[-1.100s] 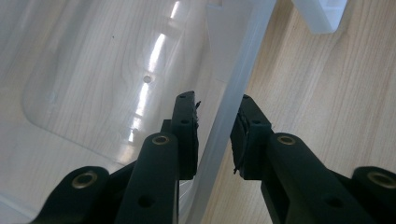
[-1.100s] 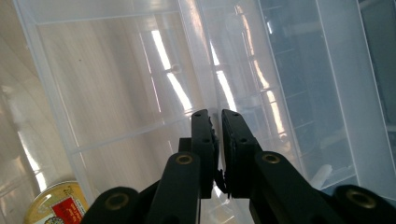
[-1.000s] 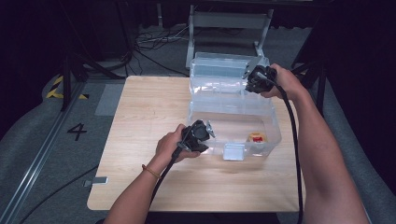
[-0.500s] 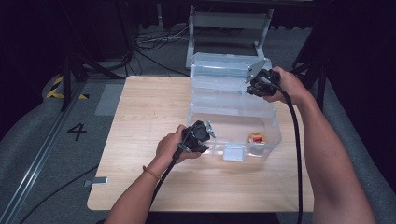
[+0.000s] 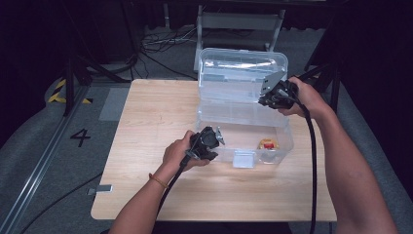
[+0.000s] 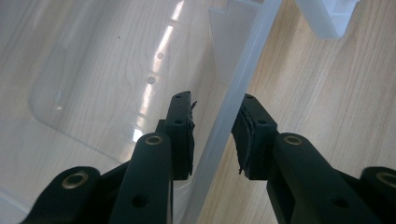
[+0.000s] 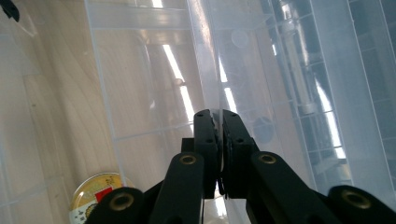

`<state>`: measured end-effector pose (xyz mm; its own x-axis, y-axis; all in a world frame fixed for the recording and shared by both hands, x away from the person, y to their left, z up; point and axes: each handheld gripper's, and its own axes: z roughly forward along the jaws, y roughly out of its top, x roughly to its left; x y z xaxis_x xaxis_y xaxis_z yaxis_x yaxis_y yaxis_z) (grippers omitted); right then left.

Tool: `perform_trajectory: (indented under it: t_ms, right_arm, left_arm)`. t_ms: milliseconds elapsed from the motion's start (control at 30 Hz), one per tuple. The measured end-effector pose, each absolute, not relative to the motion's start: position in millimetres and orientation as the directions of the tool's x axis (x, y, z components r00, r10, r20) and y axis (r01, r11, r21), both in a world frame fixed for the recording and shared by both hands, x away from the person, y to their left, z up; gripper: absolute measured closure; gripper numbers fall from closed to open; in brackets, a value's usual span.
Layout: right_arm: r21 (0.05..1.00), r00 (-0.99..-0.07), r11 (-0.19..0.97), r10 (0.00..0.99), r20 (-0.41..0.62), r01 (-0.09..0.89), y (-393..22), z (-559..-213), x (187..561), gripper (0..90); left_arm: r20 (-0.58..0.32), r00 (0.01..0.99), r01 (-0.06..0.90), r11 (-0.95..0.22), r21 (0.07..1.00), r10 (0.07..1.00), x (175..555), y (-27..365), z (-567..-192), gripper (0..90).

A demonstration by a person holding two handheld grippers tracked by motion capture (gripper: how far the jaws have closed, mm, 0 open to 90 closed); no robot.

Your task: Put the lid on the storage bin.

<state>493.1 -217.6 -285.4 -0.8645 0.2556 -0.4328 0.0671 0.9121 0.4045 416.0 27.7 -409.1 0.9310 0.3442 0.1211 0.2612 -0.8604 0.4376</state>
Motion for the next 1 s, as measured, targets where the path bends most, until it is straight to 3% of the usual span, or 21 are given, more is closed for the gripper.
perform_trajectory:
  t_ms: [1000]
  right_arm:
    - [0.455,-0.867,0.889,0.266,-0.421,0.052,-225.6,-296.3,455.3,85.1]
  left_arm:
    - [0.154,0.941,0.212,-0.879,0.428,0.302,415.9,26.8,-408.8,69.7]
